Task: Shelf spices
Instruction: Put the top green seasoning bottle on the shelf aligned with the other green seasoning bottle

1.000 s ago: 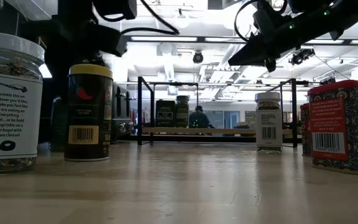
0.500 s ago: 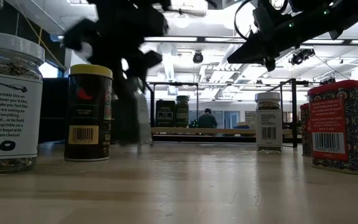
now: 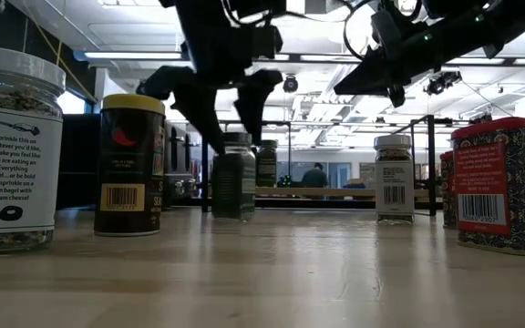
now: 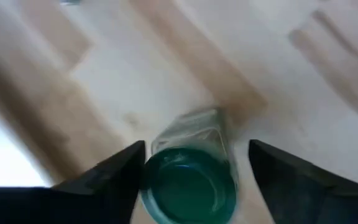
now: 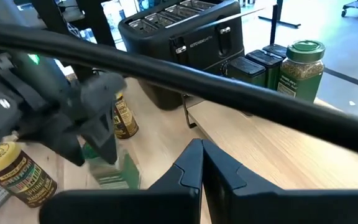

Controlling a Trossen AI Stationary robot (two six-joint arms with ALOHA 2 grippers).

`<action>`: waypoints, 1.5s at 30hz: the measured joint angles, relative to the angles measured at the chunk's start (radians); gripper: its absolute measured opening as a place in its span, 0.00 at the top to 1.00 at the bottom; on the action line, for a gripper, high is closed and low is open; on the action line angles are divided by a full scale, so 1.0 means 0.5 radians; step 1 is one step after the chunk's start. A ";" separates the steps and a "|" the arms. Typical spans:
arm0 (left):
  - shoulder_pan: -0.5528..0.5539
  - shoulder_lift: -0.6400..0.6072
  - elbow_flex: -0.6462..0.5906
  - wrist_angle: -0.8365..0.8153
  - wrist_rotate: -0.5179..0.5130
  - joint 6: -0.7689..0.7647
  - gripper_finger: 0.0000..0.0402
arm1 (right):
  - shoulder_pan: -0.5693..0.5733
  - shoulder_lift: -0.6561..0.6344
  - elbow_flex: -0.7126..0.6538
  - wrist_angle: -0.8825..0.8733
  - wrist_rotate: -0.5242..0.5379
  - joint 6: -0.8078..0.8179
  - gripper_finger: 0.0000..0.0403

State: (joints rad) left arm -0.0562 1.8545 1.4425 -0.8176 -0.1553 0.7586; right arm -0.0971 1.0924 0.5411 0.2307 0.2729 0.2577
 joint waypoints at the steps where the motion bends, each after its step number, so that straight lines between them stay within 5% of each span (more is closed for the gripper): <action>1: -0.002 -0.001 0.015 -0.001 -0.042 -0.031 0.23 | 0.000 0.000 0.000 -0.004 0.000 -0.001 1.00; 9: -0.010 -0.070 0.108 -0.075 -0.222 -0.577 0.15 | 0.000 0.000 0.000 -0.006 0.000 0.000 1.00; 17: 0.009 -0.240 0.082 -0.144 -0.238 -2.223 0.14 | 0.000 0.001 0.000 -0.017 0.000 -0.010 1.00; 21: -0.014 -0.187 -0.005 -0.084 -0.289 -2.571 0.14 | 0.000 0.001 0.001 -0.015 0.000 -0.025 1.00; 35: 0.053 -0.043 -0.010 -0.001 -0.180 -2.685 0.16 | 0.000 0.001 0.001 -0.037 0.000 -0.023 1.00; 45: 0.143 -0.044 -0.010 -0.047 0.020 -2.645 0.33 | 0.000 0.001 0.001 -0.040 0.001 -0.008 1.00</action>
State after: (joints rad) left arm 0.0154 1.8324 1.4376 -0.8411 -0.1456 -0.5641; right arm -0.0971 1.0927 0.5415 0.2106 0.2733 0.2539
